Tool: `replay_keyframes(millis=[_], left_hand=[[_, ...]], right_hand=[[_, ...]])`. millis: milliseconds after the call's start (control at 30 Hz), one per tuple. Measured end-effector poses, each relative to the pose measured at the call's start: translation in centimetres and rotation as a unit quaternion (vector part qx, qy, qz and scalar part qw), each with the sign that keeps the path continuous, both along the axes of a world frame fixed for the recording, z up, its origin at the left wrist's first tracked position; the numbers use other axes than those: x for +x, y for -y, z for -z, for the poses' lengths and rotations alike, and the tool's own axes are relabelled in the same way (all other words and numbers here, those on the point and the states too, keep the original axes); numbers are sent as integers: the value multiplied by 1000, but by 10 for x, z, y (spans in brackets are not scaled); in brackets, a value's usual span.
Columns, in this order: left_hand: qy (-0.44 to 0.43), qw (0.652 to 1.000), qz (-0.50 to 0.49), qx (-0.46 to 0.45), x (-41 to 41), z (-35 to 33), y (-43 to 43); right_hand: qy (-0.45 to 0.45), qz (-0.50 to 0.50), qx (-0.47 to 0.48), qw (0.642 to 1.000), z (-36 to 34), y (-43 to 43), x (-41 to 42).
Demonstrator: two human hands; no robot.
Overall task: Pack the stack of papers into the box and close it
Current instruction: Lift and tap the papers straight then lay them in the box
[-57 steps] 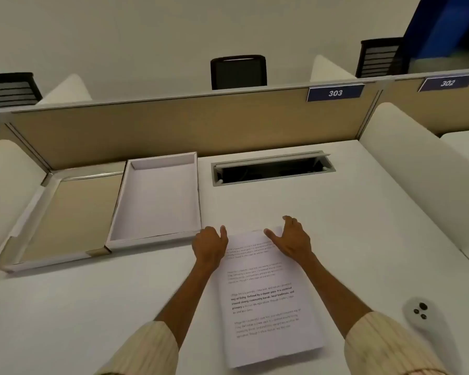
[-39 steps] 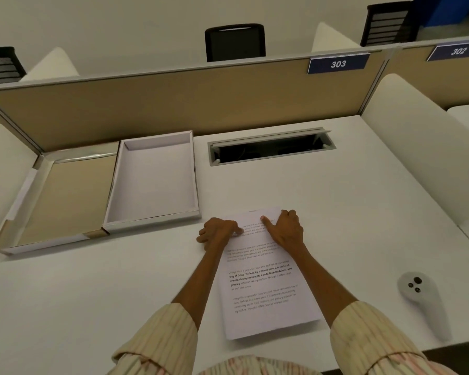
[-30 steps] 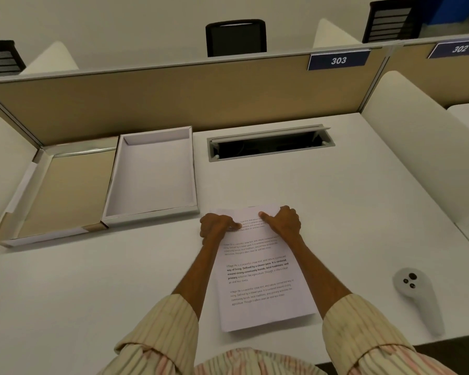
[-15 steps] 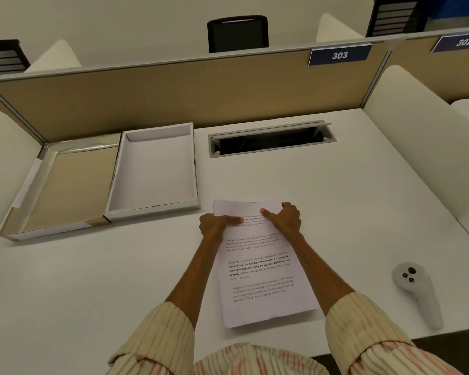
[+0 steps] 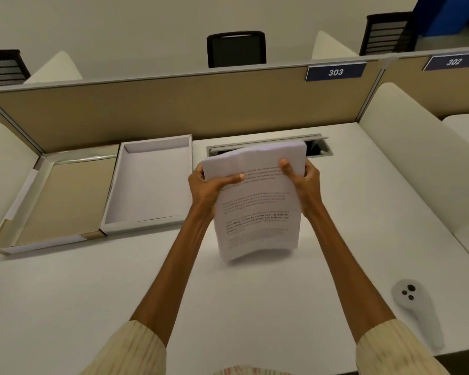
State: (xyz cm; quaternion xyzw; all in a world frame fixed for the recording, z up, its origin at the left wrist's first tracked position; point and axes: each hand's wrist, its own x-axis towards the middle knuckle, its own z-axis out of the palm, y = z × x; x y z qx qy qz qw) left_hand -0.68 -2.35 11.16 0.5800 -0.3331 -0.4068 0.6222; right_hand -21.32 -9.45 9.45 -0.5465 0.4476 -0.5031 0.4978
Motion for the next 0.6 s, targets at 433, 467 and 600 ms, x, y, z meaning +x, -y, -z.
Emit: replay_keyframes(millis=[433, 467, 600], left_hand=[[81, 993, -33, -75, -18, -8, 20], [91, 992, -50, -73, -20, -8, 21], [127, 984, -83, -89, -23, -9, 19]], right_hand=[[37, 122, -23, 992, -15, 9, 12], [40, 148, -27, 988, -15, 10, 16], [45, 211, -34, 976, -17, 8, 26]])
